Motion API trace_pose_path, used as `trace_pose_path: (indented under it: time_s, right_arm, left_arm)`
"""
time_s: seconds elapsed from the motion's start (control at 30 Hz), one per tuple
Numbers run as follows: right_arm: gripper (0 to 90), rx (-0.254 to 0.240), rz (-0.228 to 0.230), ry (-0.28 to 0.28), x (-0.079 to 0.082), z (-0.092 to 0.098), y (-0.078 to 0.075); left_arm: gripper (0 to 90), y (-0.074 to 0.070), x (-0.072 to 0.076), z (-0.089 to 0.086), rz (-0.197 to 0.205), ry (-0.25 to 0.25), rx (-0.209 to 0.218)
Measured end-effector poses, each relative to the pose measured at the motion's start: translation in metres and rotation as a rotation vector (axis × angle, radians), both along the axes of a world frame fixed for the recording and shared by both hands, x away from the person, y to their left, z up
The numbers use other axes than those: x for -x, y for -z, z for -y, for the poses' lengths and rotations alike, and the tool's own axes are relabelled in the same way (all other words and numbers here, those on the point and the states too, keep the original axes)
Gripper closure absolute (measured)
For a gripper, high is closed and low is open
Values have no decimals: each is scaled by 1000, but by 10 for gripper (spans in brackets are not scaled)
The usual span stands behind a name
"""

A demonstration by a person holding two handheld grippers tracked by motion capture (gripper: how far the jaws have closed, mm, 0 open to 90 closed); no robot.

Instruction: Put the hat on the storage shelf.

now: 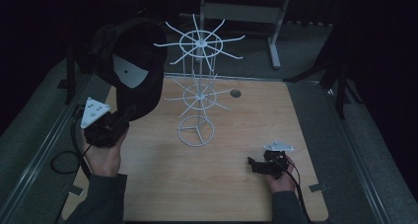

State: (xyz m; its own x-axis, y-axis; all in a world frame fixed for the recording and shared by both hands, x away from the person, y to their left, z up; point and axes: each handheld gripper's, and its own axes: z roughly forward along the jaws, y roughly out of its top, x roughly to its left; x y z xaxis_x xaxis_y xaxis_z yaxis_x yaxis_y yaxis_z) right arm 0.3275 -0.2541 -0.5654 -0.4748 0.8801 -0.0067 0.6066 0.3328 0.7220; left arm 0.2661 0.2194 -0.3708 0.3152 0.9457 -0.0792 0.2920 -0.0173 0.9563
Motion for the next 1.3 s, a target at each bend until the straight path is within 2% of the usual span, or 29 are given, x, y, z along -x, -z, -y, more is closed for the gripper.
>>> trace_pose_path:
  time_s: [0.93, 1.3]
  right_arm:
    - [139, 1, 0, 0, 0, 0, 0]
    - [140, 1, 0, -1, 0, 0, 0]
  left_arm:
    - [865, -4, -14, 9, -9, -2, -19]
    - [867, -7, -18, 17, 0, -1, -47]
